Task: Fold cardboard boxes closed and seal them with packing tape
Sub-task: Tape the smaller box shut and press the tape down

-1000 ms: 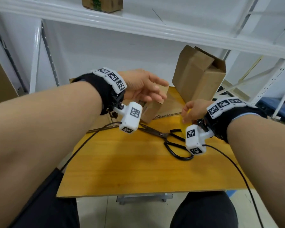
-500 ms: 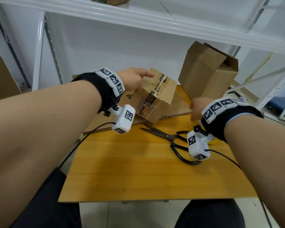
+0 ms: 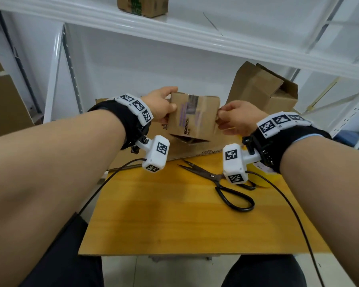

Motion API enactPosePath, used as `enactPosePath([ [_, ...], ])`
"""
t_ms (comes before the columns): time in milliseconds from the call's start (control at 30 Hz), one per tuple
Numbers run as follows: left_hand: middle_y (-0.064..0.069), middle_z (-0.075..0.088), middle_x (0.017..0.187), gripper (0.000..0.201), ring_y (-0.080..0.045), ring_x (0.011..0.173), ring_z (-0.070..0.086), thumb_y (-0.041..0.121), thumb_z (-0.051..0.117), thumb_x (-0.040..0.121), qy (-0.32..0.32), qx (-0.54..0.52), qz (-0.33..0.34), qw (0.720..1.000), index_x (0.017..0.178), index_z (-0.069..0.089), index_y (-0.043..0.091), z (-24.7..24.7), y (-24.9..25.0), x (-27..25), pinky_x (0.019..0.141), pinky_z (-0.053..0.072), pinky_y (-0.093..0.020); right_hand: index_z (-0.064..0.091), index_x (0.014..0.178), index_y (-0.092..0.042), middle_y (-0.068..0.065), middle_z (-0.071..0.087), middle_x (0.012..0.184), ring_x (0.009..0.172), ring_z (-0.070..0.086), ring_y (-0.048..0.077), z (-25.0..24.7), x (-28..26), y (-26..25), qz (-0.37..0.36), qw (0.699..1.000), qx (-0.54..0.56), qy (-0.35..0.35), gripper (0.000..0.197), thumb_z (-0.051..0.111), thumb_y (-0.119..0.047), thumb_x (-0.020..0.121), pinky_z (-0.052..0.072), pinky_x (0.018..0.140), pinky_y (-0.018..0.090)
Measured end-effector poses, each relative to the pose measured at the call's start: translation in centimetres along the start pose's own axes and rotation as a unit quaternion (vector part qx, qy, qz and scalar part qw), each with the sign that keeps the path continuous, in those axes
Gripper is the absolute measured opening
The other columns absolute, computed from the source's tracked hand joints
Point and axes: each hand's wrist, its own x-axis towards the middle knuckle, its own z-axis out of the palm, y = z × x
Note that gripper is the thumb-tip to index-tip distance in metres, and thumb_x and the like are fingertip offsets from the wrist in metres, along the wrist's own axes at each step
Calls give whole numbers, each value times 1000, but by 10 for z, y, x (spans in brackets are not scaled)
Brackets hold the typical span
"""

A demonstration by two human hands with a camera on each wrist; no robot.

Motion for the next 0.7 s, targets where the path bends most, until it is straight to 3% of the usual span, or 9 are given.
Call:
enactPosePath([
  [133,-11,65,122,47,-27,107,66,21,48,103,52,-48,-14,997,147,37,28,-6,13,-1,90,56,-49,56,100,-28,4,63,109,100,64,24,-4,0,-24,-46,998,29,33,12,62,-36,95,59,85,44],
  [233,-9,64,122,52,-27,101,68,31,53,100,85,-42,-28,995,148,36,23,-9,20,-4,84,59,-48,47,118,-38,-2,53,116,97,57,19,-2,-7,-37,-63,996,53,23,19,53,-36,100,58,87,53],
  [300,-9,64,120,54,-26,98,69,32,56,99,86,-39,-39,995,148,36,20,-11,24,-7,80,60,-47,42,127,-46,-2,50,127,110,54,22,2,-13,-43,-54,998,39,-11,24,43,-45,103,56,88,56],
  [367,-9,63,120,52,-27,98,69,30,56,99,79,-12,-49,996,146,37,19,-13,25,-10,76,61,-46,38,134,-45,-1,51,133,118,53,26,6,-16,-46,-37,998,23,-35,35,41,-54,101,57,85,55],
  [467,-8,65,113,43,-24,93,68,28,57,99,75,41,-53,995,138,40,22,-13,23,-14,65,60,-36,33,140,-39,3,61,124,109,63,26,15,-17,-44,-22,999,-6,-38,42,49,-41,102,60,76,49],
  [567,-5,63,114,43,-23,100,65,23,61,95,66,77,-24,995,134,43,26,-12,22,-12,83,59,-39,30,145,-36,6,65,117,97,69,26,19,-15,-41,-19,999,-30,-21,46,47,-29,103,61,80,50],
  [667,-4,59,121,45,-22,109,59,8,67,86,55,80,23,995,125,55,26,-13,30,-8,98,51,-40,31,147,-35,6,66,115,87,70,22,18,-13,-44,-22,998,-59,-9,47,47,-27,104,59,64,35],
  [700,-3,59,121,45,-21,112,57,4,68,84,43,81,34,995,122,59,24,-11,33,-8,100,49,-39,31,147,-34,7,65,116,88,70,22,17,-12,-45,-23,997,-73,-3,47,47,-25,104,58,64,34],
])
